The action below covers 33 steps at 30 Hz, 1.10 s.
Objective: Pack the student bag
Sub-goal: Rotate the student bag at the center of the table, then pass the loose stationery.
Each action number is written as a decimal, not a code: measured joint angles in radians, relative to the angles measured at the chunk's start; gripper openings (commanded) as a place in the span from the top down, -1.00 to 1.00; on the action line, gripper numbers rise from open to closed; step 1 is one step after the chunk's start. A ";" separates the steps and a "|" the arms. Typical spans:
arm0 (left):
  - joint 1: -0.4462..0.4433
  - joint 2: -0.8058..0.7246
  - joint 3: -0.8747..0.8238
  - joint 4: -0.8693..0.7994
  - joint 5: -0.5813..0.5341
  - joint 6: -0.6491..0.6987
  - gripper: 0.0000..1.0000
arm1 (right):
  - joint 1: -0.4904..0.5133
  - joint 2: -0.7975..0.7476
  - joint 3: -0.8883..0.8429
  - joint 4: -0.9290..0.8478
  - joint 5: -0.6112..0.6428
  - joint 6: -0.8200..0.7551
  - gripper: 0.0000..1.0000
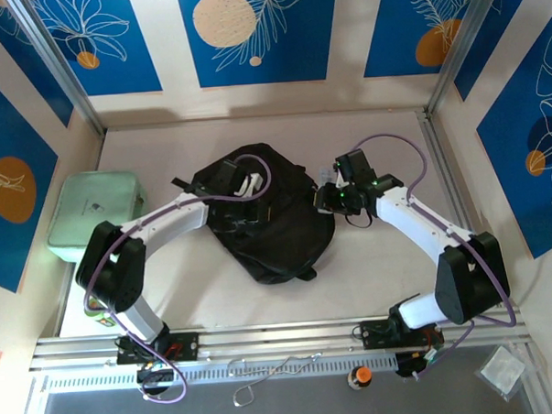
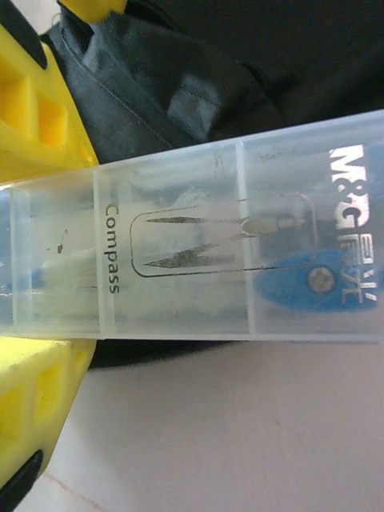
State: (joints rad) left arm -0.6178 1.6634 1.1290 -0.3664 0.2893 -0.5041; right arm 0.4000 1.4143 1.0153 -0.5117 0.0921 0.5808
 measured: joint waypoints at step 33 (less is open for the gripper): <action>0.081 -0.112 -0.035 0.230 0.091 -0.258 -0.22 | 0.136 0.101 0.026 0.142 -0.211 -0.201 0.37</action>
State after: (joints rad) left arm -0.5365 1.5517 1.0943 -0.1360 0.3805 -0.7620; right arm 0.5358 1.5154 1.0409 -0.3695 -0.1192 0.3798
